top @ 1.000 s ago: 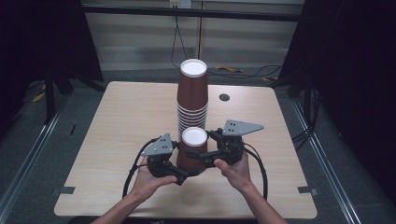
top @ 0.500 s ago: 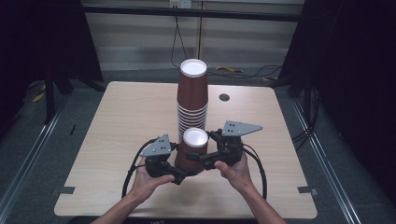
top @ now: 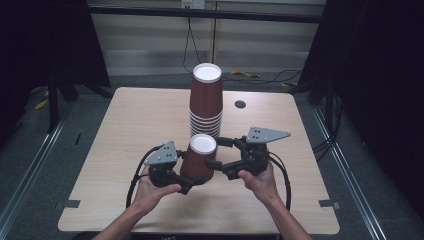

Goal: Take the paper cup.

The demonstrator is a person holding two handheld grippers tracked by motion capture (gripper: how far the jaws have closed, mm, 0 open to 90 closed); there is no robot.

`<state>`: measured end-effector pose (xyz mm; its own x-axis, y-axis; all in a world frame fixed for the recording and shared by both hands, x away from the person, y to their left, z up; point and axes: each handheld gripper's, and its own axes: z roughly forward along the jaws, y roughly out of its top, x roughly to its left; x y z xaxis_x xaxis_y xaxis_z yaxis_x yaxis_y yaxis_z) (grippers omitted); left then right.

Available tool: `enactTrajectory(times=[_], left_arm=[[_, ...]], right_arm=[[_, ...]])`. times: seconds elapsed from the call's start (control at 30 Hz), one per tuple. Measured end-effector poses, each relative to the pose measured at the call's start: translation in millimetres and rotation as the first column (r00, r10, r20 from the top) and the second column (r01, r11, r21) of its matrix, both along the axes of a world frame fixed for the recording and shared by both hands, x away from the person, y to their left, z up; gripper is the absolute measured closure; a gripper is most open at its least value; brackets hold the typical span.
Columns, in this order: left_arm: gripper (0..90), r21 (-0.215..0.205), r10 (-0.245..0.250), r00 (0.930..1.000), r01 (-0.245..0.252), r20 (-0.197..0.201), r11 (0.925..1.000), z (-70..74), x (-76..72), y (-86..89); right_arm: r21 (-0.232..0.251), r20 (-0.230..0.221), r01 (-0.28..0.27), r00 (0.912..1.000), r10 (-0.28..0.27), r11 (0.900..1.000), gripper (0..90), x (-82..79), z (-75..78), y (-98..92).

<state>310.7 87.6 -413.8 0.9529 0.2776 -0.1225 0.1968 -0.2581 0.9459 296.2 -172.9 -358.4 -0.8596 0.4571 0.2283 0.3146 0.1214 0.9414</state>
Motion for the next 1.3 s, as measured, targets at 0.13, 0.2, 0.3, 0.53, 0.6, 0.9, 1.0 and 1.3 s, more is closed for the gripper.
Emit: enactTrajectory(times=[0.13, 0.2, 0.3, 0.53, 0.6, 0.9, 1.0, 1.3], left_arm=[[14.9, 0.037, -0.010, 0.9999, 0.010, -0.003, 0.9993, 1.8, 1.3, 0.3], [14.8, 0.054, -0.021, 0.9998, 0.021, 0.000, 0.9983, 3.1, 1.8, 1.0], [14.8, 0.067, -0.026, 0.9997, 0.026, -0.003, 0.9974, 4.9, 3.4, 3.2], [14.9, 0.111, -0.030, 0.9995, 0.031, -0.007, 0.9934, 5.5, 6.2, 6.3], [14.9, 0.122, -0.030, 0.9995, 0.031, -0.012, 0.9921, 4.9, 6.0, 6.8], [15.0, 0.212, -0.046, 0.9984, 0.052, -0.033, 0.9759, 7.7, 8.8, 7.0], [15.1, 0.230, -0.058, 0.9976, 0.066, -0.038, 0.9709, 7.9, 9.5, 8.3], [15.2, 0.315, -0.091, 0.9947, 0.102, -0.049, 0.9435, 5.4, 8.5, 2.6]], right_arm=[[-0.011, 0.013, 0.006, 0.9999, -0.006, 1.000, 19.8, -3.1, 0.3, -5.1], [-0.007, 0.014, 0.003, 0.9999, -0.003, 1.000, 19.7, -4.5, -1.3, -7.5], [-0.019, 0.013, 0.005, 0.9999, -0.005, 1.000, 18.9, -4.1, -4.2, -10.0], [-0.047, 0.024, 0.034, 0.9992, -0.033, 0.998, 18.6, -3.9, -4.8, -18.6], [-0.062, 0.028, 0.034, 0.9991, -0.033, 0.998, 18.6, -3.7, -4.3, -20.6], [-0.126, 0.002, 0.009, 1.0000, -0.009, 0.992, 16.4, -2.0, -6.0, -22.7], [-0.163, -0.013, -0.006, 0.9999, 0.004, 0.987, 16.5, -2.0, -7.0, -20.3], [-0.258, -0.080, -0.069, 0.9956, 0.050, 0.964, 18.6, 2.6, -12.1, -12.8]])
